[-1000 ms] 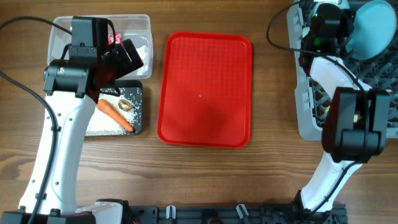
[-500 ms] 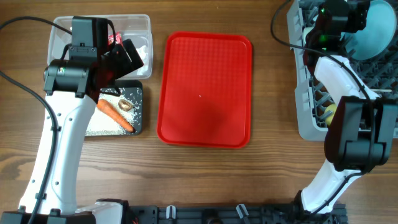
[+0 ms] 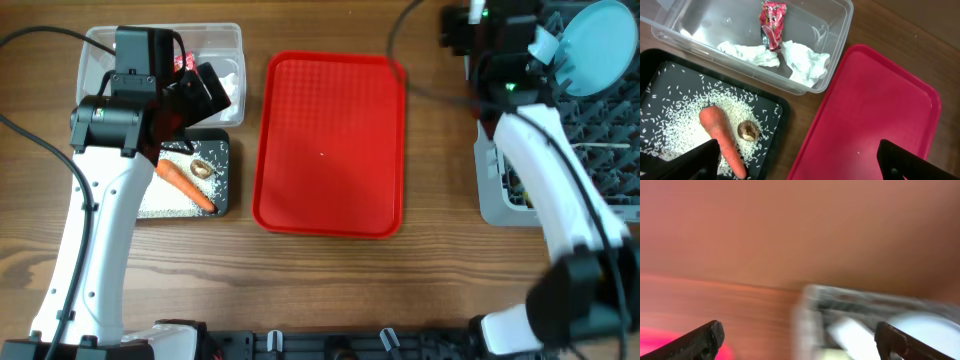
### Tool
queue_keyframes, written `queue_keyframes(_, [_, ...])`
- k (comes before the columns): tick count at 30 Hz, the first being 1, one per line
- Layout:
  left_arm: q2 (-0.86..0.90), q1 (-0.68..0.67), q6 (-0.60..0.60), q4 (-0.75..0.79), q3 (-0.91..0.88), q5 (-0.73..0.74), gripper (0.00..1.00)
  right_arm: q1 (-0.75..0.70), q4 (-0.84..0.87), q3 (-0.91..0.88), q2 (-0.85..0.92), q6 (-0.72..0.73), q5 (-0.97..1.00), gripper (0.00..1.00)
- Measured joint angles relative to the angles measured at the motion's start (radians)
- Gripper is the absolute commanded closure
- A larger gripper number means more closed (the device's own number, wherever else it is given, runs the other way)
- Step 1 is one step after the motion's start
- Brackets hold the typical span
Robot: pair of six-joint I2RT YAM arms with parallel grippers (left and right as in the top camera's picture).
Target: Sort waste into correct bins and load items into the dishwasher rack
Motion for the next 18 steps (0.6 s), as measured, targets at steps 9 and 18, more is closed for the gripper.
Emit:
queue_keyframes(9, [0.0, 0.0, 0.0, 0.0, 0.0, 0.0, 0.0, 0.077, -0.251, 0.001, -0.309, 0.059, -0.475, 0.0])
queue_keyframes(18, [0.0, 0.0, 0.0, 0.0, 0.0, 0.0, 0.0, 0.077, -0.369, 0.001, -0.628, 0.2, -0.542, 0.0])
